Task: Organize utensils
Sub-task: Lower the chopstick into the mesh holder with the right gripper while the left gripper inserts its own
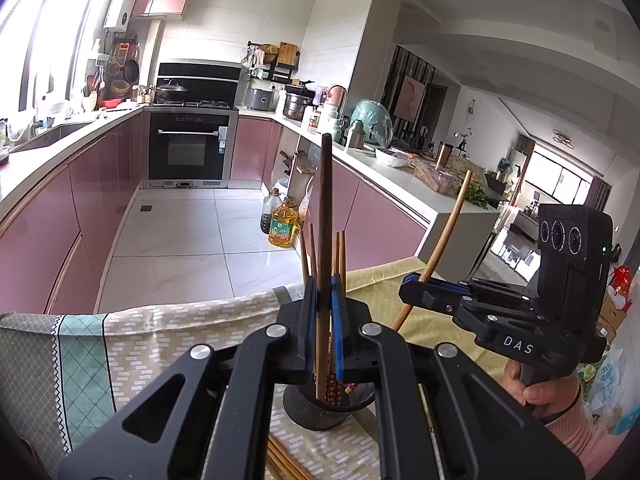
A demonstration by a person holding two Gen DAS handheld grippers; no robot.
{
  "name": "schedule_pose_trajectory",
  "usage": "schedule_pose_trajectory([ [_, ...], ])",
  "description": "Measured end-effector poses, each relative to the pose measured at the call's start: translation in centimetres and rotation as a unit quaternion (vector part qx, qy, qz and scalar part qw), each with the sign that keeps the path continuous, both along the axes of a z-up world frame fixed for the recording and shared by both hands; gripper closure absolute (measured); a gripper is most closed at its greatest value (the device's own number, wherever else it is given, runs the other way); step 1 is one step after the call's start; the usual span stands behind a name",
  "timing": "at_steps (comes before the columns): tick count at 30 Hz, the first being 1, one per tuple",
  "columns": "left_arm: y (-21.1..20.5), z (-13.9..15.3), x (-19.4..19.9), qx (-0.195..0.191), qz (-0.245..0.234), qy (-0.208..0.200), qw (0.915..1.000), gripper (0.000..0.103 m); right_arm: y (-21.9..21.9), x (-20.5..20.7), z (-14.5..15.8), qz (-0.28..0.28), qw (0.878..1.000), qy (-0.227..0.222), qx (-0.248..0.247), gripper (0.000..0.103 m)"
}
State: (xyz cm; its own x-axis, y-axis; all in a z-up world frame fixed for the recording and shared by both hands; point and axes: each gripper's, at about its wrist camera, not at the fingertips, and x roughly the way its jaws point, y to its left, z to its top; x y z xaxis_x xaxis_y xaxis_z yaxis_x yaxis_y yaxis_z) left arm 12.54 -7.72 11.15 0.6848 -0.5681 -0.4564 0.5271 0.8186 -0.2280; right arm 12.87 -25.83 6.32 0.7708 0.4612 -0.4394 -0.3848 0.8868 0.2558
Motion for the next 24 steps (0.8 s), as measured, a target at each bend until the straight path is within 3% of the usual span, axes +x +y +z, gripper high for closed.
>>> schedule_pose_trajectory([
  [24,-0.9,-0.6,0.7,0.025,-0.008,0.025,0.9993,0.096,0.1,1.1,-1.7,0.001,1.000,0.028,-0.002,0.097],
])
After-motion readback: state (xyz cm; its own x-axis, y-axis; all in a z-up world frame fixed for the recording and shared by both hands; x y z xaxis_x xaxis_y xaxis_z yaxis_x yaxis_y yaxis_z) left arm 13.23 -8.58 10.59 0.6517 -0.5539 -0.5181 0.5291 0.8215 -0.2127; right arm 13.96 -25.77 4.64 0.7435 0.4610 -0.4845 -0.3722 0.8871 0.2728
